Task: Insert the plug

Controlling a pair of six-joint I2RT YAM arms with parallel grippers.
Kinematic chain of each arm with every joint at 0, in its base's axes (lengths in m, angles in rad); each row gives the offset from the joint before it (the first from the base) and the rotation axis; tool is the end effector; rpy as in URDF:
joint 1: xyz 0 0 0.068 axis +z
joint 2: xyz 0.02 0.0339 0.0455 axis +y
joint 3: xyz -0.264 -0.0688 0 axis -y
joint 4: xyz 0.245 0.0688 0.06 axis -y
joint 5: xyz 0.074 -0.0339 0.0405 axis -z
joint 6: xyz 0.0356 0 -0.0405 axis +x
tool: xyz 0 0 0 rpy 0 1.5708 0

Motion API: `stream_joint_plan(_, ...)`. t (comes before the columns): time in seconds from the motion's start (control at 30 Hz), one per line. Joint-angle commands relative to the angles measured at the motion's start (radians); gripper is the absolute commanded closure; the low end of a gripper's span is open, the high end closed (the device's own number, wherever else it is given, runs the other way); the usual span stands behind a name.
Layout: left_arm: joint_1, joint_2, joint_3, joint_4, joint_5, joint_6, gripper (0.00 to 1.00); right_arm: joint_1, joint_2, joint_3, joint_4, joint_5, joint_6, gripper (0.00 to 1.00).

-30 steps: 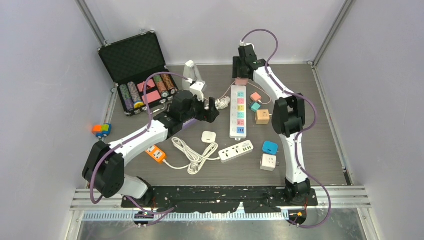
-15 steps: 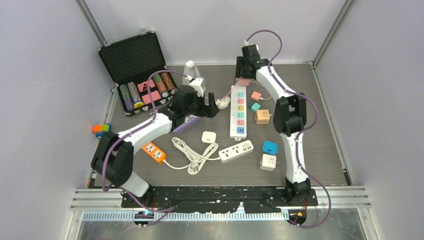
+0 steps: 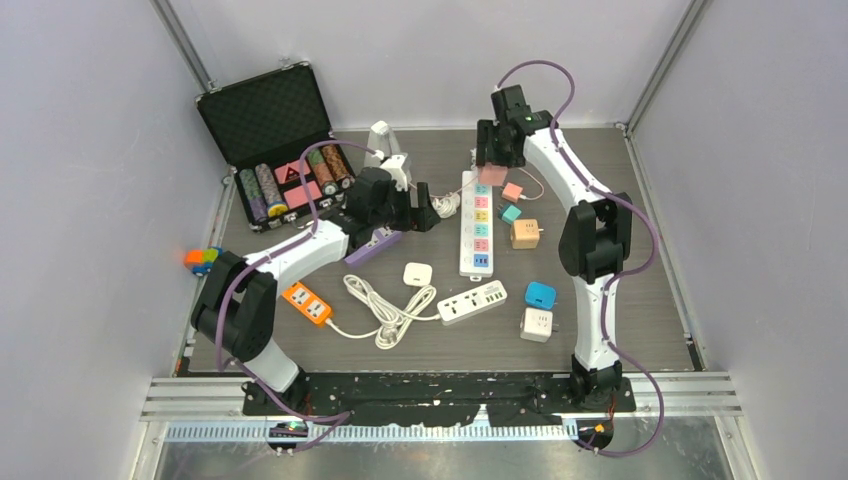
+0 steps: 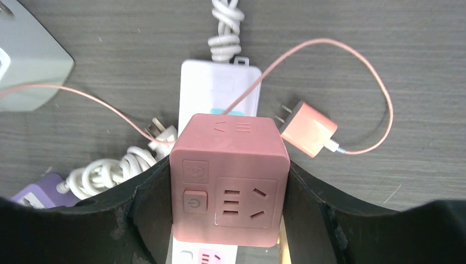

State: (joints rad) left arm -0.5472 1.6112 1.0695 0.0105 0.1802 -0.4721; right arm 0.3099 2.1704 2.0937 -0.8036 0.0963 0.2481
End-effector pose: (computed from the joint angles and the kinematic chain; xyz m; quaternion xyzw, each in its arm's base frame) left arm 0.3088 -0.1956 0.2471 0.0771 0.8621 -0.3095 0.3937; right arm 0.4654 0.1454 0.2881 -0.0128 0.9400 0.0496 0.3374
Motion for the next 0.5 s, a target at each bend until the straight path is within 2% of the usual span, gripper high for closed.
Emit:
stream_joint_plan(0.0,0.007,-0.012,0.012,0.045,0.016,-0.008,0.18,-0.005,-0.052,-0.029,-0.03,-0.037,-0.007,0.79)
stream_joint_plan(0.1,0.011,-0.004,0.017,0.048,0.015,-0.007,0.18,-0.005,-0.081,-0.072,-0.018,-0.04,-0.007,0.82)
stream_joint_plan(0.2,0.013,0.003,0.02,0.048,0.015,-0.011,0.19,-0.005,-0.094,-0.104,0.019,-0.055,-0.012,0.93)
stream_joint_plan(0.47,0.017,-0.01,0.006,0.046,0.017,-0.014,0.2,-0.005,-0.029,-0.076,0.042,-0.056,-0.009,0.95)
